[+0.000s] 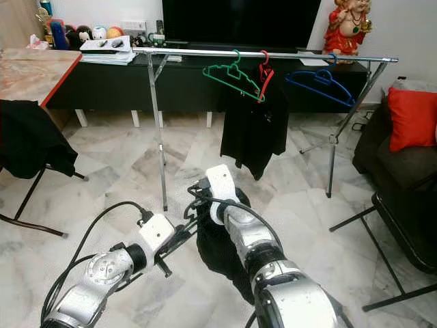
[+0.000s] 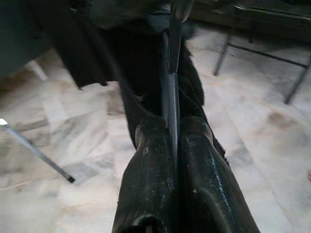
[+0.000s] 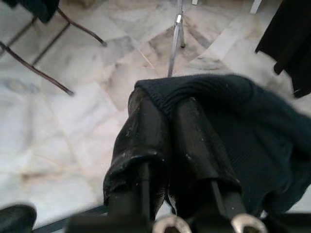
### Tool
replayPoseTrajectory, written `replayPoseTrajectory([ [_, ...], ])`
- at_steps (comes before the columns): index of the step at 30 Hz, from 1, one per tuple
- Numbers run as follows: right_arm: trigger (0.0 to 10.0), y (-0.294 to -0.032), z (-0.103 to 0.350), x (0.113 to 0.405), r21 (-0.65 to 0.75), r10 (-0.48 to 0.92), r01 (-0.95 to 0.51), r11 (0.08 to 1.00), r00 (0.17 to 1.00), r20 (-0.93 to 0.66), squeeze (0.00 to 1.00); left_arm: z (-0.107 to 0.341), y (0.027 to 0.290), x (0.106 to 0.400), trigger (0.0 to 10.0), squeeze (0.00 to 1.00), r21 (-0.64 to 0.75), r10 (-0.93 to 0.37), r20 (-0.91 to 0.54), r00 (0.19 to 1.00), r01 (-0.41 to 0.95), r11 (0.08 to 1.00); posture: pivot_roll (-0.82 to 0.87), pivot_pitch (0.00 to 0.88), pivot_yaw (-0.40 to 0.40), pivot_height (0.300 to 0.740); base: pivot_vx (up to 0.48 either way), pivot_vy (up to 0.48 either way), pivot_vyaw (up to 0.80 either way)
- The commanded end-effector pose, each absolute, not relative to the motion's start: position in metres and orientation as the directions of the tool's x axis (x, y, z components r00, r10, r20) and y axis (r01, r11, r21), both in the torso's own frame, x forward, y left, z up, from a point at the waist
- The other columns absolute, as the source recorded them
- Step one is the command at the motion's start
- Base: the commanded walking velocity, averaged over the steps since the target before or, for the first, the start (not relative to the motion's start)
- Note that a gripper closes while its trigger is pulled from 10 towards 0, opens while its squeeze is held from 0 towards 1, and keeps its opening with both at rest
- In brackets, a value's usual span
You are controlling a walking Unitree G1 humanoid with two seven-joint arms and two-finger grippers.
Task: Hang hanger
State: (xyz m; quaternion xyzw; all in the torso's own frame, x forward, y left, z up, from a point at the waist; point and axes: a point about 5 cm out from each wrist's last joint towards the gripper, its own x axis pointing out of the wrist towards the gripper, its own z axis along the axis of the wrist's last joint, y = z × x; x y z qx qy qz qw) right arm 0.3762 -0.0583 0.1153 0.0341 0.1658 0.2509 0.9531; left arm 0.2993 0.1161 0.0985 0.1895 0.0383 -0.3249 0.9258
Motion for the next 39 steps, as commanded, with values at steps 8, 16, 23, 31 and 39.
replayPoseTrajectory([
  [8,10.0,-0.090,0.127,0.390,0.204,0.266,-0.211,0.956,0.919,-0.292,0.00,0.103,0.118,0.301,10.0,0.00,0.345,-0.578,-0.179,0.796,0.601,0.721,0.15,0.061,-0.106,0.740,0.000,0.000,0.00],
  [16,10.0,-0.074,0.125,0.386,0.248,0.384,-0.319,0.915,0.877,-0.288,0.00,0.107,0.123,0.307,10.0,0.00,0.351,-0.520,-0.141,0.843,0.533,0.770,0.14,0.062,-0.105,0.740,0.000,0.000,0.00],
  [23,10.0,-0.058,0.122,0.380,0.284,0.457,-0.381,0.880,0.842,-0.287,0.00,0.109,0.116,0.308,10.0,0.00,0.330,-0.543,-0.123,0.831,0.550,0.767,0.14,0.061,-0.104,0.740,0.000,0.000,0.00],
  [31,10.0,-0.040,0.122,0.375,0.500,0.490,-0.326,0.802,0.838,-0.240,0.00,0.111,0.116,0.311,10.0,0.00,0.312,-0.500,-0.083,0.862,0.499,0.808,0.14,0.062,-0.102,0.740,0.000,0.000,0.00],
  [39,10.0,-0.019,0.133,0.369,0.570,0.590,-0.437,0.696,0.801,-0.105,0.00,0.110,0.103,0.308,10.0,0.00,0.247,-0.529,-0.070,0.846,0.528,0.812,0.13,0.059,-0.096,0.740,0.000,0.000,0.00],
])
